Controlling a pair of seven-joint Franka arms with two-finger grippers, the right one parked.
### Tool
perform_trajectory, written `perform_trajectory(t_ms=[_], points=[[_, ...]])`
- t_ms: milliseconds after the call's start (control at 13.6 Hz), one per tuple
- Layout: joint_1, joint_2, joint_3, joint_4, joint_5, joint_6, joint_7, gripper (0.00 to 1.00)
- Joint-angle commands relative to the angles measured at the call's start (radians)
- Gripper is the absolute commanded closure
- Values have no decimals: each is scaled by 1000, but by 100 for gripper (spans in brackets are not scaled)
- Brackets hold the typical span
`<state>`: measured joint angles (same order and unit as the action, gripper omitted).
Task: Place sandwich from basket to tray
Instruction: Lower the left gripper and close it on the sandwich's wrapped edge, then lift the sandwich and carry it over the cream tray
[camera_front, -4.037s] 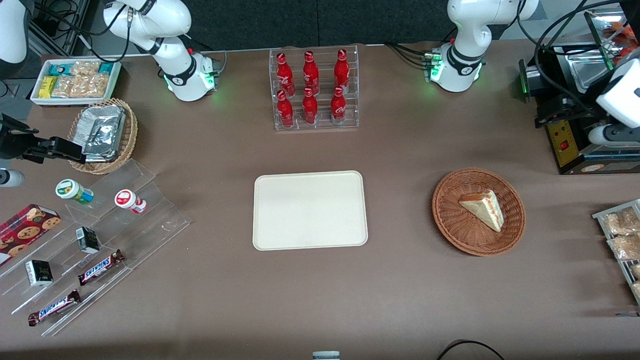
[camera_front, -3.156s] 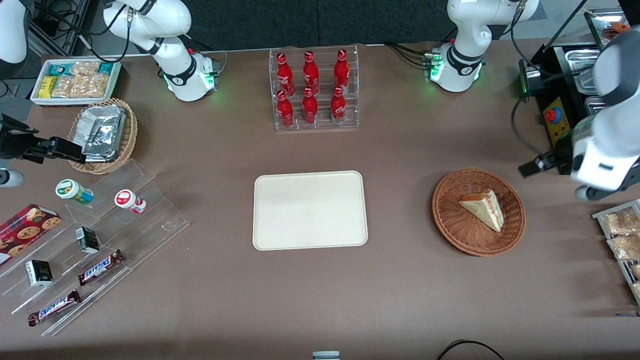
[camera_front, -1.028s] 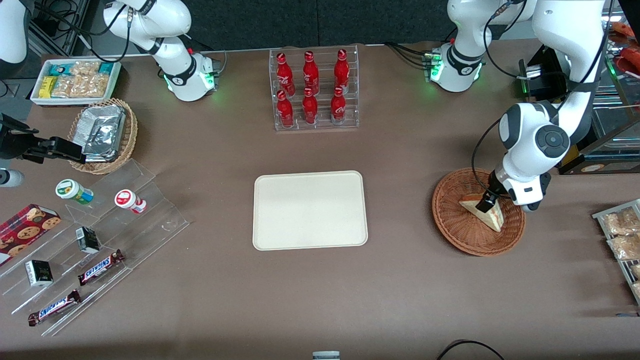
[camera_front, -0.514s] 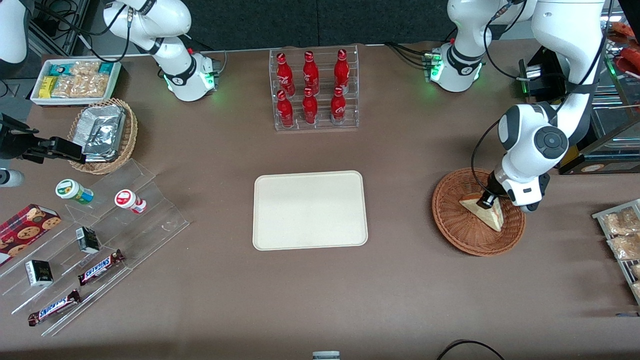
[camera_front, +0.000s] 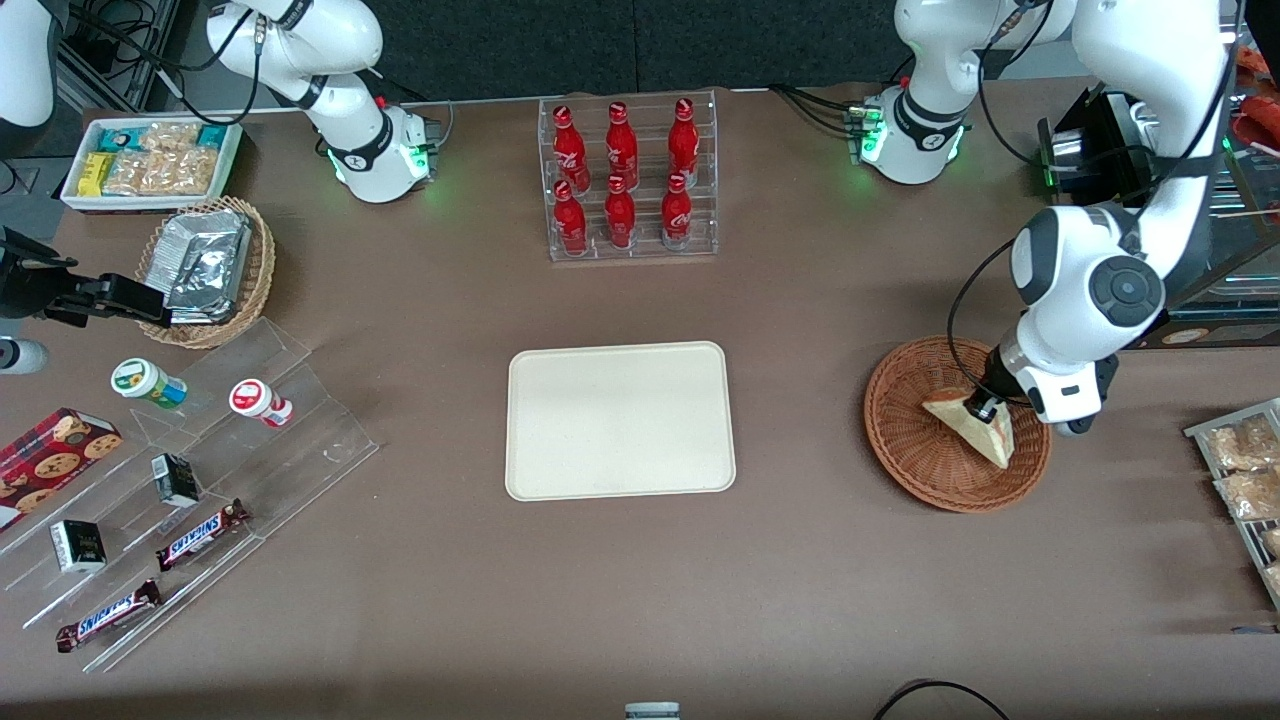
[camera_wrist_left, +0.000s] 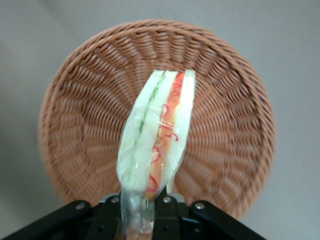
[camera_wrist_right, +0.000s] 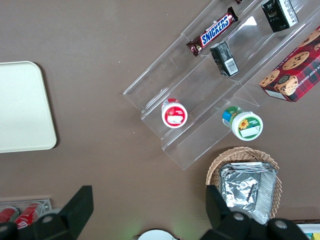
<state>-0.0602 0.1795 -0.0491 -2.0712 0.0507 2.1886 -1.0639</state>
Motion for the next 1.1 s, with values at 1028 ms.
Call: perform_trajectory(t_ms=[1028], points=[[-303,289,-385,577,149,-368,-27,100]])
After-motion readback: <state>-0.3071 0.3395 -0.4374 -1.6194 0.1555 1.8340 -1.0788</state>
